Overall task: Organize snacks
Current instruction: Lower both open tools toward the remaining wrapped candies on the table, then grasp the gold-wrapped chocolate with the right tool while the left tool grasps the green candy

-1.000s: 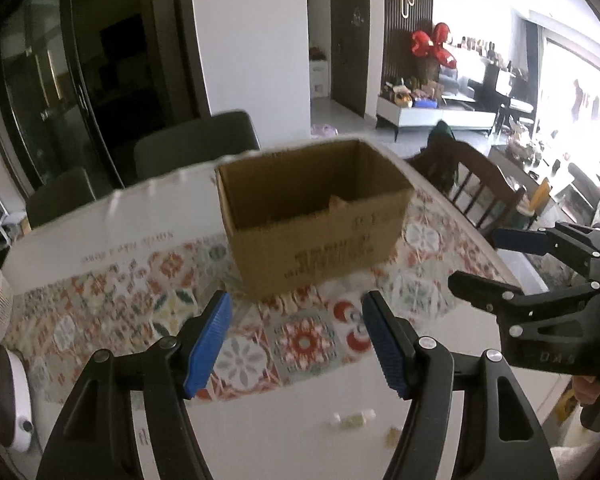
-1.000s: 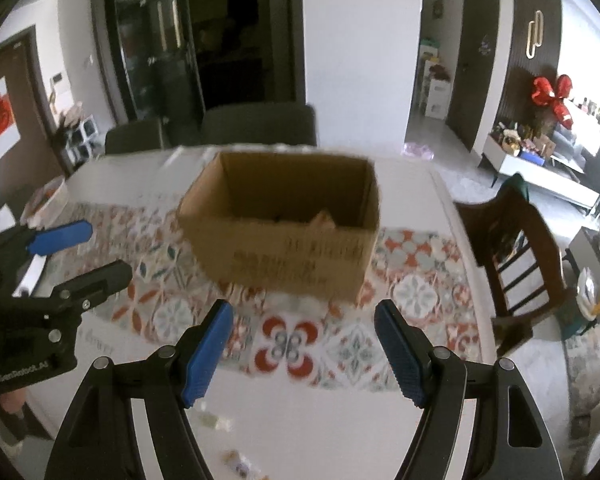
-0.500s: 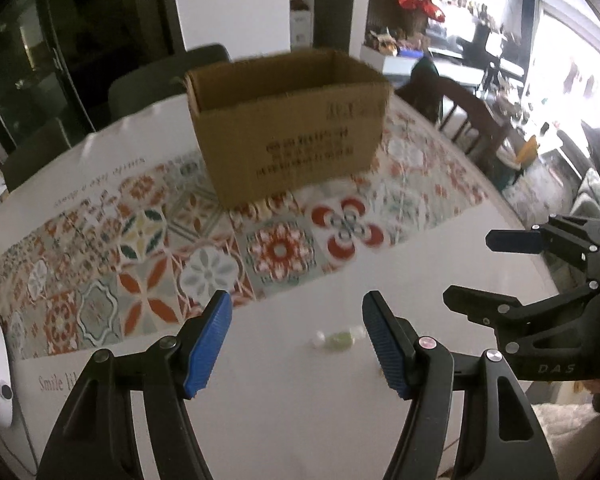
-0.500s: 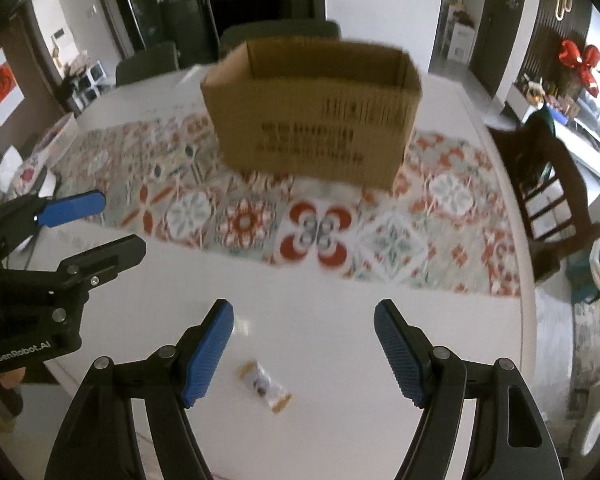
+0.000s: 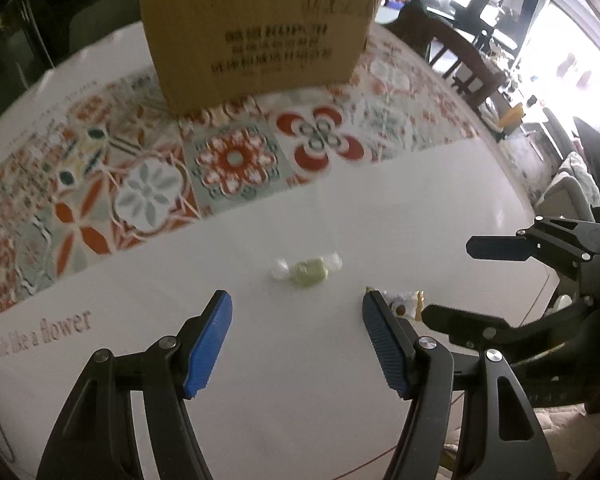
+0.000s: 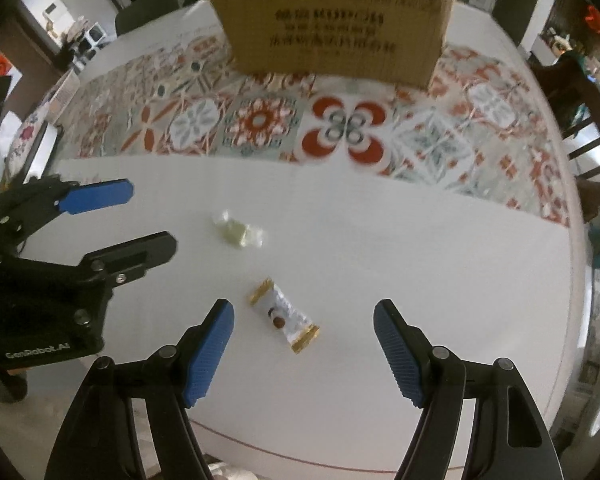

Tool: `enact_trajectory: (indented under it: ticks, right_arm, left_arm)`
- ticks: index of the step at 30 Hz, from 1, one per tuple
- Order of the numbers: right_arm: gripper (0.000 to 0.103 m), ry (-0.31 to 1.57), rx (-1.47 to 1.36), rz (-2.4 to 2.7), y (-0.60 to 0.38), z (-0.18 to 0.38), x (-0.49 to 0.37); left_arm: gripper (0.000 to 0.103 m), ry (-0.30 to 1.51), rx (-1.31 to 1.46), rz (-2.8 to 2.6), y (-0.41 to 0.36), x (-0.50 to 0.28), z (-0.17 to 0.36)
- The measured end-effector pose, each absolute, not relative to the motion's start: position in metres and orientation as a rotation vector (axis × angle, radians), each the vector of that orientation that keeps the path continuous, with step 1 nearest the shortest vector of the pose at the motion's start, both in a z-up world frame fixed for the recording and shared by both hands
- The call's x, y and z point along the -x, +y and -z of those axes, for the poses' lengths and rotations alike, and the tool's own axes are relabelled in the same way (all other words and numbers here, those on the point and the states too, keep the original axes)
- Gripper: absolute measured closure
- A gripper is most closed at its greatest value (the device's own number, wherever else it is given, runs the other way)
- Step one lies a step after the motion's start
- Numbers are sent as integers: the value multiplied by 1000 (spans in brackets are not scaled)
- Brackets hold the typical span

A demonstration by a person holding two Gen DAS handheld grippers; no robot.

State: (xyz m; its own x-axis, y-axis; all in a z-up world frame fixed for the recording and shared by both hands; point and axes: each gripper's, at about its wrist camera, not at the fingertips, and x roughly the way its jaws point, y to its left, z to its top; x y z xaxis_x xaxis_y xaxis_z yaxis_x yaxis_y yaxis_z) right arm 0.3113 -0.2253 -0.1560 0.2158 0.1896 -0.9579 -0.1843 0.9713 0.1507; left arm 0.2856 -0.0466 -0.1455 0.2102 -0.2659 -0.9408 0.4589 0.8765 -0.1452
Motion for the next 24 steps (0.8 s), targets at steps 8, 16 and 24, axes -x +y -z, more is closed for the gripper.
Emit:
enact_trajectory:
  ticks: [8, 16, 24]
  right_arm:
    - [30, 1411, -23, -277, -219, 188, -312]
    - [32, 1430, -4, -275, -216, 203, -315]
    - [36, 1438, 6, -275, -213, 211, -318]
  left_arm:
    - [36, 1331, -140, 508, -52, -297, 168]
    - [37, 1348, -147, 499, -61, -308, 182]
    - [37, 1366, -165, 485, -68, -313, 196]
